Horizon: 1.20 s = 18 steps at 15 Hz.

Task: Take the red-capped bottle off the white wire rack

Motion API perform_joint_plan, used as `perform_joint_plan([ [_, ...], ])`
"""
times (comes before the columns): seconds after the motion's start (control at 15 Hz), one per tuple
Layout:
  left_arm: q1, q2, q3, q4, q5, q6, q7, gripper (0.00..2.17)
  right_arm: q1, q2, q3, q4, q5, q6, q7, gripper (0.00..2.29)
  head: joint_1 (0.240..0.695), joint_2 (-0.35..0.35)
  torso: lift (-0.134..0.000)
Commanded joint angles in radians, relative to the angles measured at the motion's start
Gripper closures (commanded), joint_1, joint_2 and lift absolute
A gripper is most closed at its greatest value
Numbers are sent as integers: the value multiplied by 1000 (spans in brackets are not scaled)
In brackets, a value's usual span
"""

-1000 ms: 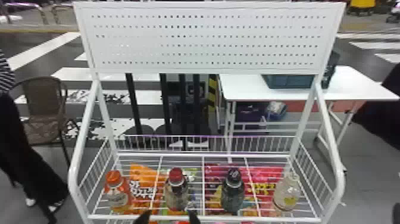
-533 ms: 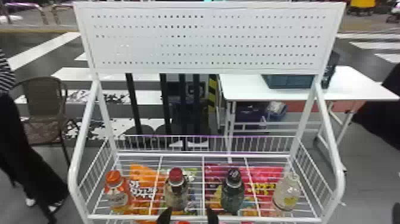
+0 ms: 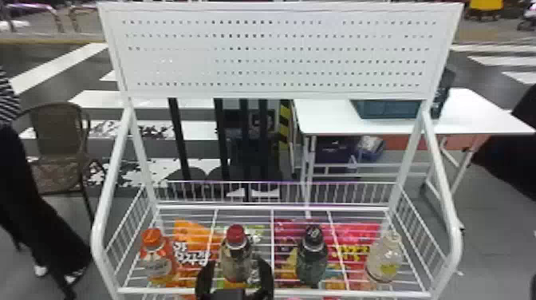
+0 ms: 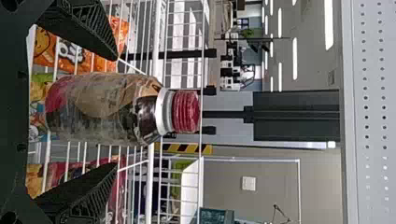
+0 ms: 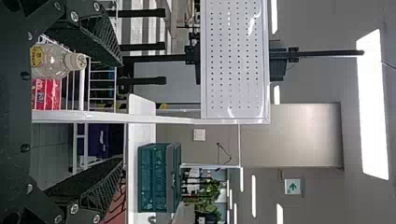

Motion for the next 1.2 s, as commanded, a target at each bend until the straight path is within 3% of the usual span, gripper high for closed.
perform_joint_plan([
  [0.0, -42, 3, 2, 33, 40, -4, -2, 80, -1, -2, 0, -3, 1, 0, -2, 171, 499, 0, 0],
  [0.13, -64, 3, 2, 43, 54, -4, -2, 130, -3, 0, 0, 0, 1, 0, -2, 171, 499, 0, 0],
  [0.33, -79, 3, 2, 42, 84, -4, -11, 657, -6, 0, -3, 7, -2, 0, -2, 171, 499, 0, 0],
  [0.67, -50, 24, 2, -52, 77, 14, 6, 704, -26, -3, -3, 22, -10, 3, -2, 171, 499, 0, 0],
  [0.8, -2, 52, 3, -199, 55, 76, 18, 704, -35, -8, -2, 27, -12, 9, -2, 171, 499, 0, 0],
  [0.93, 53, 93, 20, -381, 20, 241, 47, 701, -41, -13, -3, 30, -16, 12, -2, 171, 499, 0, 0],
  [1.13, 196, 151, 126, -659, -26, 395, 46, 701, -47, -17, -2, 37, -21, 15, -2, 171, 499, 0, 0],
])
